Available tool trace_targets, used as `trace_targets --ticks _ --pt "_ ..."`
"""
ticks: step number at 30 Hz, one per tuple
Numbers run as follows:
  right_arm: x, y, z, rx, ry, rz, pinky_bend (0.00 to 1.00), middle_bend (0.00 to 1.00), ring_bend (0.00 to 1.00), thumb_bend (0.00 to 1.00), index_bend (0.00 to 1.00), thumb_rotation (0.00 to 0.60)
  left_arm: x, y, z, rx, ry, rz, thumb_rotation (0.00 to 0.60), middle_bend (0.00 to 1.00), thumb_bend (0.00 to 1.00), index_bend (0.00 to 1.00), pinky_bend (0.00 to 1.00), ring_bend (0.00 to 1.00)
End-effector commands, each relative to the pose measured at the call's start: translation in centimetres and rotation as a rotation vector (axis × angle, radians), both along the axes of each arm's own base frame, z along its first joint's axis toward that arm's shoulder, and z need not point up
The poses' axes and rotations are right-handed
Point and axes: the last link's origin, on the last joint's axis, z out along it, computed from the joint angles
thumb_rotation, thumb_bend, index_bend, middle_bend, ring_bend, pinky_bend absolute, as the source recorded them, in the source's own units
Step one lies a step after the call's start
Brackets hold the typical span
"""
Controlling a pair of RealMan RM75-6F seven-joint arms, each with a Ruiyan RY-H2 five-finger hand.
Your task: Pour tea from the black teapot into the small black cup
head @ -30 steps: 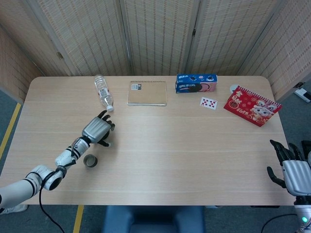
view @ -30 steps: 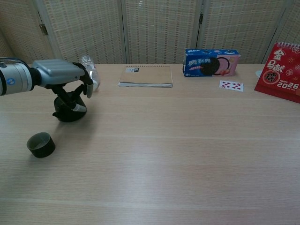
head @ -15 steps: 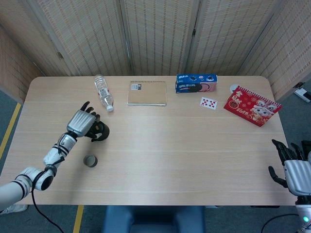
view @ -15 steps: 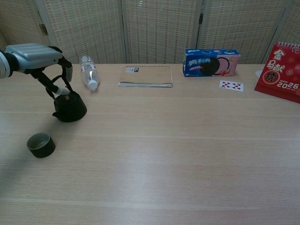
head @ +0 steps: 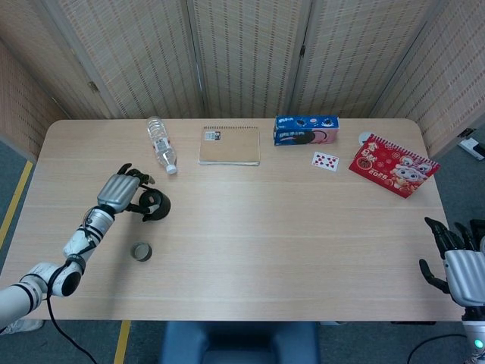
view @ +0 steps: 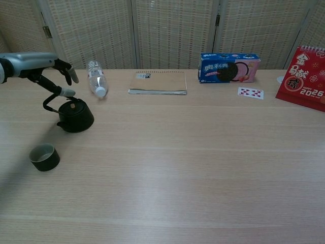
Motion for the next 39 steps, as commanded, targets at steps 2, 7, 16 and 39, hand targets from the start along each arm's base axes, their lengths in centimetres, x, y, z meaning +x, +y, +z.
trace_targets --ticks 2,7,16,39 --pt "-0.1 0.2 0.0 -0.001 0.000 -0.008 0.08 0.17 0.24 0.43 0.06 0.600 -0.4 1.2 0.1 -0.028 -0.034 0.090 0.227 0.27 0.23 0.23 0.00 0.13" --pt "0.0 0.2 -0.1 0.002 -0.001 -0.009 0.08 0.17 0.24 0.43 0.06 0.600 -0.9 2.1 0.0 -0.028 -0.006 0.126 0.211 0.26 0.22 0.22 0.00 0.12" --pt "0.2 0.4 0.0 0.001 -0.003 -0.004 0.08 0.17 0.24 0.43 0.06 0.600 -2.0 3.1 -0.7 -0.045 0.073 0.172 0.207 0.26 0.21 0.22 0.00 0.11" --pt "0.5 0.4 -0.1 0.003 -0.010 0.008 0.08 0.17 0.24 0.43 0.06 0.600 -5.7 0.3 0.9 -0.029 0.086 0.233 0.207 0.39 0.21 0.37 0.00 0.24"
